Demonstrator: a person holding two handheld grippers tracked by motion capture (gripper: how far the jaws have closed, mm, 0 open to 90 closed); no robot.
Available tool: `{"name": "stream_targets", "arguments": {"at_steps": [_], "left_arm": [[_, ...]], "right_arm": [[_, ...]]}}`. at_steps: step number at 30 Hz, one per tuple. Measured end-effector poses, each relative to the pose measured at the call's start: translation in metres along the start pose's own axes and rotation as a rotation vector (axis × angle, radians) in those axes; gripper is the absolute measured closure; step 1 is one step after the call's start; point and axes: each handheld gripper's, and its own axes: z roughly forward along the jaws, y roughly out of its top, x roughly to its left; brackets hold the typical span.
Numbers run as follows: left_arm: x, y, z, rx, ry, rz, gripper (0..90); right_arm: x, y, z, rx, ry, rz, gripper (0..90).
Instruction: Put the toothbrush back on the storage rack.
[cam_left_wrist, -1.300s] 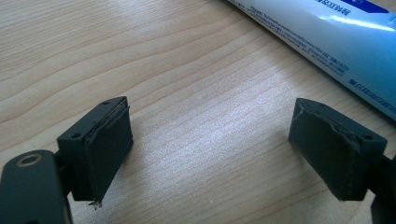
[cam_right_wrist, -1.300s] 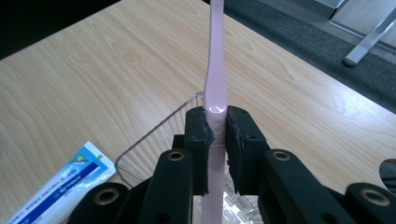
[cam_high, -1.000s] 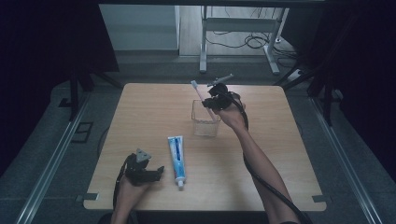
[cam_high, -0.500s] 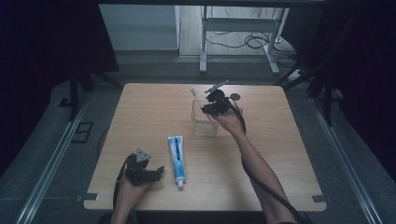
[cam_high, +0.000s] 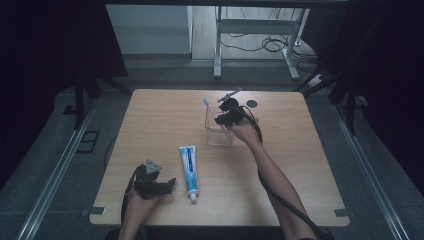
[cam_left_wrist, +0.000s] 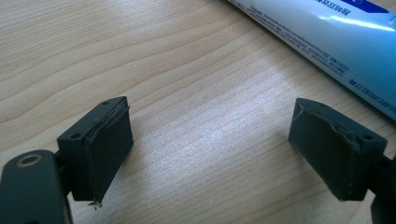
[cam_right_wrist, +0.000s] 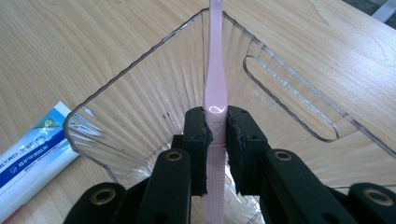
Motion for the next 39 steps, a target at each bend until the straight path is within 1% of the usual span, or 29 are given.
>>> {"name": "stream_targets", "arguments": {"at_steps": [2,6,9,12,18,20,24,29,32,39], "left_arm": [[0.000,0.000,0.000,0.000,0.001,0.000,13.4],[0.000,0.000,0.000,-0.001,0.001,0.000,13.4],[0.000,0.000,0.000,0.000,0.001,0.000,13.4],[0.000,0.000,0.000,0.000,0.000,0.000,13.4],[0.000,0.000,0.000,0.000,0.000,0.000,13.4],[0.000,0.000,0.000,0.000,0.000,0.000,13.4],[0.000,0.000,0.000,-0.001,-0.001,0.000,13.4],[0.000,0.000,0.000,-0.001,-0.001,0.000,13.4],[0.000,0.000,0.000,-0.001,0.000,-0.001,13.4],[0.000,0.000,0.000,-0.001,0.000,-0.001,13.4]], "right_arm": [[0.000,0.000,-0.001,-0.004,0.003,0.000,76.9],[-0.001,0.000,-0.006,-0.017,0.009,0.007,72.5],[-0.002,0.001,-0.010,-0.021,0.001,0.003,70.0],[-0.002,0.001,-0.017,-0.037,-0.001,0.008,65.0],[0.000,0.001,-0.032,-0.067,0.005,-0.005,54.2],[0.001,0.001,-0.038,-0.078,0.011,-0.003,51.4],[0.005,0.000,-0.048,-0.096,0.028,-0.021,46.3],[0.009,-0.005,-0.058,-0.109,0.033,-0.028,39.5],[0.008,-0.009,-0.063,-0.116,0.040,-0.014,36.8],[0.007,-0.021,-0.073,-0.117,0.038,-0.023,29.0]]}}
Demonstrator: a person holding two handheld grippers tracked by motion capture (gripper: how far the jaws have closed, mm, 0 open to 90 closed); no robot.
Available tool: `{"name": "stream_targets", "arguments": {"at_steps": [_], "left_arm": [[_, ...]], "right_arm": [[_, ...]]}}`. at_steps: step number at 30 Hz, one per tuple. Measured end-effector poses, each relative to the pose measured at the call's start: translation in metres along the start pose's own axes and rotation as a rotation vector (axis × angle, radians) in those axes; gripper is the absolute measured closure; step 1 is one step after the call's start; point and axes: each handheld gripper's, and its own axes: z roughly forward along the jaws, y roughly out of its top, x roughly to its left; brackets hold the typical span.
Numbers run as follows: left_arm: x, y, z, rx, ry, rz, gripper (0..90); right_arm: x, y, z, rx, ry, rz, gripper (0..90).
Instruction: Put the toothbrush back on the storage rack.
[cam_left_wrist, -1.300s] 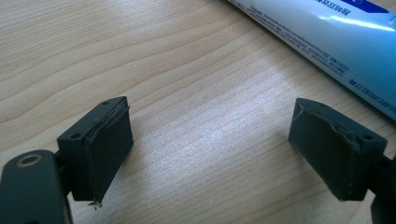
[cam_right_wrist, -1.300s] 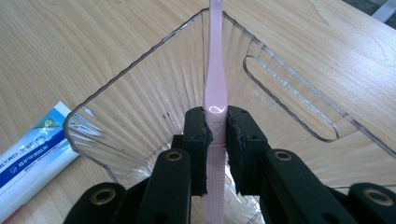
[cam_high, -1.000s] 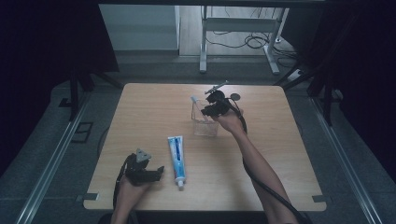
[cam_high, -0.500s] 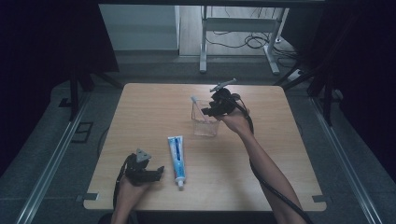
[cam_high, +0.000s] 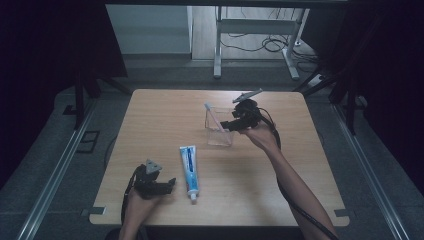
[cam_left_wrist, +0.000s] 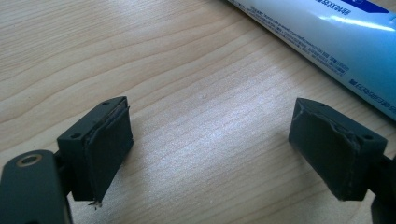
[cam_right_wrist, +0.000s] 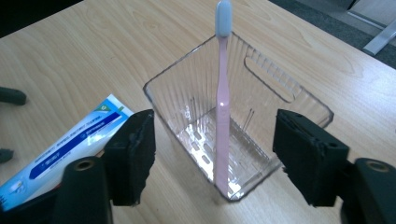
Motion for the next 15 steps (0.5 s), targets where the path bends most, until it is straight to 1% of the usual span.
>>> {"name": "stream_targets", "arguments": {"at_steps": [4,6,7,10,12,15], "left_arm": [[0.000,0.000,0.000,0.000,0.000,0.000,13.4],[0.000,0.000,0.000,0.000,0.000,0.000,13.4],[0.000,0.000,0.000,0.000,0.000,0.000,13.4],[0.000,0.000,0.000,0.000,0.001,0.000,13.4],[0.000,0.000,0.000,0.000,0.001,0.000,13.4],[0.000,0.000,0.000,0.000,0.001,0.000,13.4]], "right_arm": [[0.002,-0.006,-0.006,-0.002,-0.005,-0.013,23.4],[0.002,-0.010,-0.008,-0.002,0.003,-0.019,20.3],[0.002,-0.011,-0.009,-0.005,0.008,-0.031,18.6],[0.005,-0.017,-0.011,0.006,0.008,-0.043,13.6],[0.005,-0.021,-0.012,0.005,0.013,-0.042,13.2],[0.005,-0.027,-0.015,0.001,0.025,-0.025,10.6]]}}
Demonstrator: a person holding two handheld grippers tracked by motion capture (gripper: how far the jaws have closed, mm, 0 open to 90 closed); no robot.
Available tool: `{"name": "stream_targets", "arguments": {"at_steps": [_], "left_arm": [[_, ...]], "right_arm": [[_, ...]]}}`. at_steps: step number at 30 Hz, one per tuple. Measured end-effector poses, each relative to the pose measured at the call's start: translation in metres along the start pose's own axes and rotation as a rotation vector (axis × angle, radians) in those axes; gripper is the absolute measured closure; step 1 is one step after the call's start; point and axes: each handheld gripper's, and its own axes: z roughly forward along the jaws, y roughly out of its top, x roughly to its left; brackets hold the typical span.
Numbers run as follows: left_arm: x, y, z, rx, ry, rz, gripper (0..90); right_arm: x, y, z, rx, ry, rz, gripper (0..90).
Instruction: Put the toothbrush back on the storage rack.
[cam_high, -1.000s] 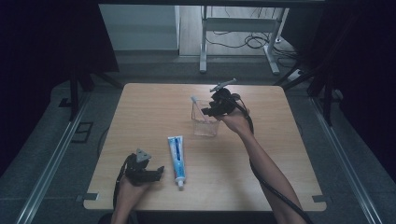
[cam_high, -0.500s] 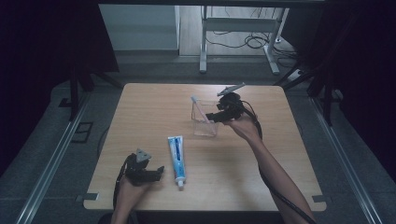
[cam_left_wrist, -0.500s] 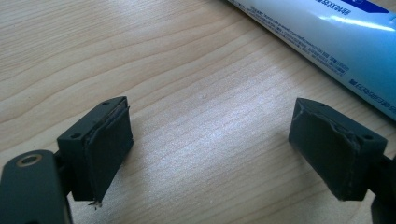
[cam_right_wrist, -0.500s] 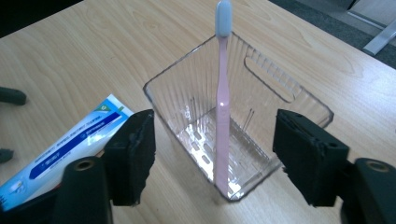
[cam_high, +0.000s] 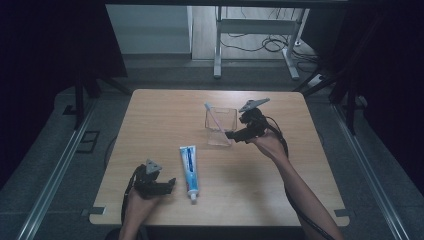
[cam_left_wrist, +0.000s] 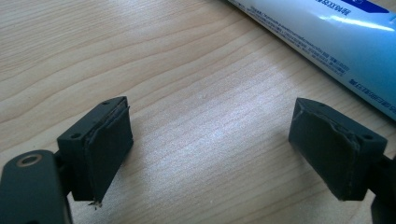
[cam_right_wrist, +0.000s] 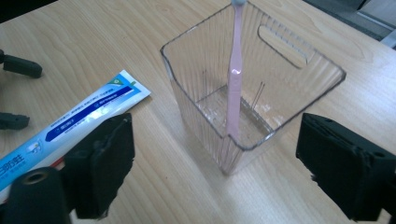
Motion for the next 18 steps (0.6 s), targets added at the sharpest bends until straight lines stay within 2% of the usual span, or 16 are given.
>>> {"name": "stream_targets", "arguments": {"at_steps": [4,11,18], "left_arm": [[0.000,0.000,0.000,0.000,0.000,0.000,13.4],[0.000,0.000,0.000,0.000,0.000,0.000,13.4],[0.000,0.000,0.000,0.000,0.000,0.000,13.4]], "right_arm": [[0.000,-0.008,-0.004,-0.005,-0.002,0.007,6.6],[-0.001,-0.020,-0.014,-0.027,-0.043,-0.005,1.1],[-0.003,-0.034,-0.026,-0.050,-0.063,0.018,0.0]]}}
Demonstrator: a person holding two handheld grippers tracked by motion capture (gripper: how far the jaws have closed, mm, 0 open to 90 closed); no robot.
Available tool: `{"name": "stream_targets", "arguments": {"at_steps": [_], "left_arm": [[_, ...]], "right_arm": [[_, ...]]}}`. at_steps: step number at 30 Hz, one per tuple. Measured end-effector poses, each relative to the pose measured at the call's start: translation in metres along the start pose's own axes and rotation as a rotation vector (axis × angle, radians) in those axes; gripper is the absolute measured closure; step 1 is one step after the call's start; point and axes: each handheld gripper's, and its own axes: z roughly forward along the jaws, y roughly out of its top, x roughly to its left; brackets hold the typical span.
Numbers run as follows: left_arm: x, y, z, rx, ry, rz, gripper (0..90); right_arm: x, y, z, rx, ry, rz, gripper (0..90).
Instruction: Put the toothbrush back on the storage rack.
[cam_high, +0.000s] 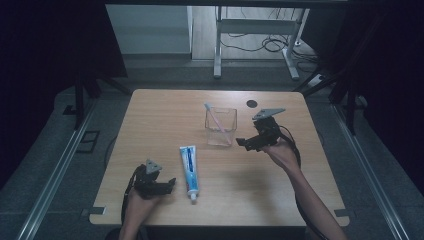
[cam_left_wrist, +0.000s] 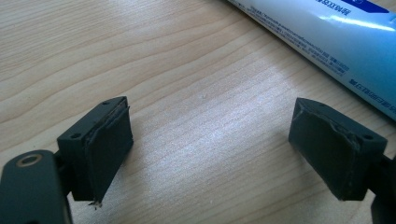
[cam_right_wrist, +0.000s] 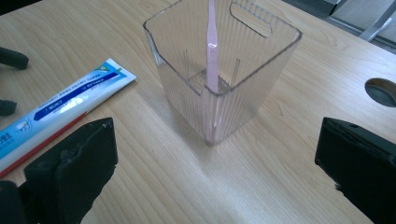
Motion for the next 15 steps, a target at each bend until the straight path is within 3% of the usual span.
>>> {"name": "stream_targets", "arguments": {"at_steps": [15], "left_arm": [[0.000,0.000,0.000,-0.001,0.000,-0.006,13.4]], "right_arm": [[0.001,-0.044,-0.023,0.028,-0.032,0.002,0.0]]}}
